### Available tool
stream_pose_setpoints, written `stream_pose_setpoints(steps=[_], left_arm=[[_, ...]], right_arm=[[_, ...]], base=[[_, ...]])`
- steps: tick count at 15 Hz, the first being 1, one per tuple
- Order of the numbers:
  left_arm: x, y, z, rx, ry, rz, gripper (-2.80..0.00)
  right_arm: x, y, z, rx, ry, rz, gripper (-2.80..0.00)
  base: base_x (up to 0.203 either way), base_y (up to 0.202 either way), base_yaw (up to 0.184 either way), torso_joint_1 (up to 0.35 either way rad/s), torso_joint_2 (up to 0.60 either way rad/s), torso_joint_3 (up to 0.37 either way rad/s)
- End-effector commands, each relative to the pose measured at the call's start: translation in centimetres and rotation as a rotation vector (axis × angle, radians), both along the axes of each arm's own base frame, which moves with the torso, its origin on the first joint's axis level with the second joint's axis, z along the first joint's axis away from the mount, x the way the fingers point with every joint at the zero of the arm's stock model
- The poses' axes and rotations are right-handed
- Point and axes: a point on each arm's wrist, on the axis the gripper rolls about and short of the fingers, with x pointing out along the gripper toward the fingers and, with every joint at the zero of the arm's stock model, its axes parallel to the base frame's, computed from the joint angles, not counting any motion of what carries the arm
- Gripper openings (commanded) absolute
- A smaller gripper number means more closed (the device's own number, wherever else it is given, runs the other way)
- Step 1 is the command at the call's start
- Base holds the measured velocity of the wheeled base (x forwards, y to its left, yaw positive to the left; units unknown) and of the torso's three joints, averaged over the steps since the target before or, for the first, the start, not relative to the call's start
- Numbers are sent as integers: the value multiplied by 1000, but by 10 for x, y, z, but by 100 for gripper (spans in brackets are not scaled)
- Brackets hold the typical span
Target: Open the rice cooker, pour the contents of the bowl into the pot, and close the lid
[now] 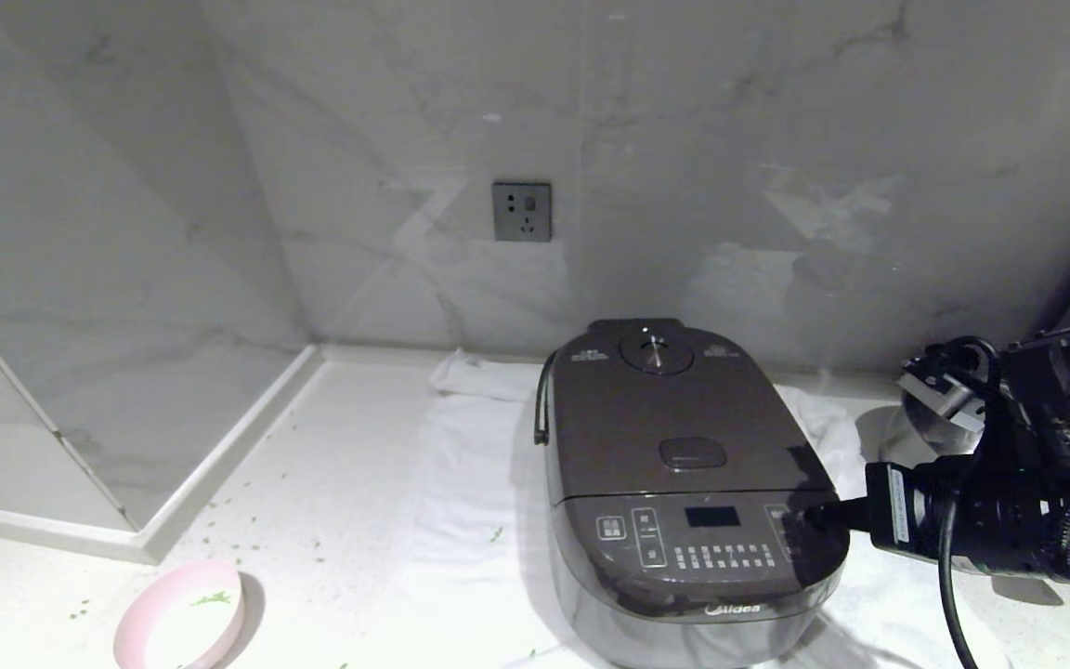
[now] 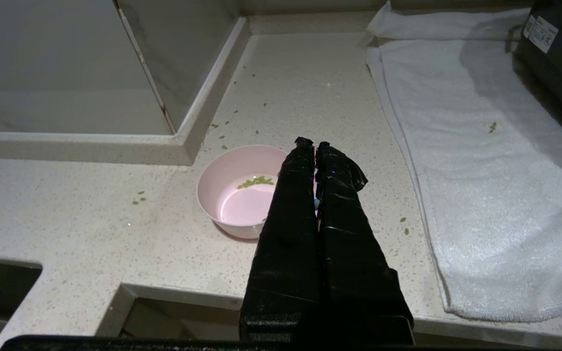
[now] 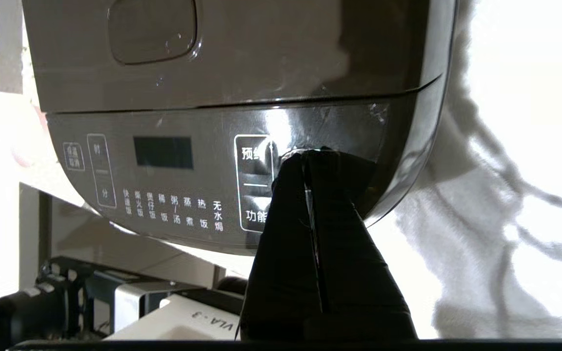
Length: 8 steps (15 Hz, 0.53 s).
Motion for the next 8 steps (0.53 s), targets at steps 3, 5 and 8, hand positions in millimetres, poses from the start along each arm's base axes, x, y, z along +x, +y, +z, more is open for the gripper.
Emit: stream_pose_setpoints(steps=[3,5,8], left_arm=[[0,0,0,1,0,-1,-280],[0,0,0,-5,0,-1,-280],[0,0,0,-5,0,1,-280]], right_arm=[[5,2,-10,-6,44,4,-280],[4,2,-19,-7,48,3,-280],[6,2,-19,7,-3,-4,-280]], base=[[0,0,0,0,0,0],[0,0,0,0,0,0],[0,0,0,0,0,0]])
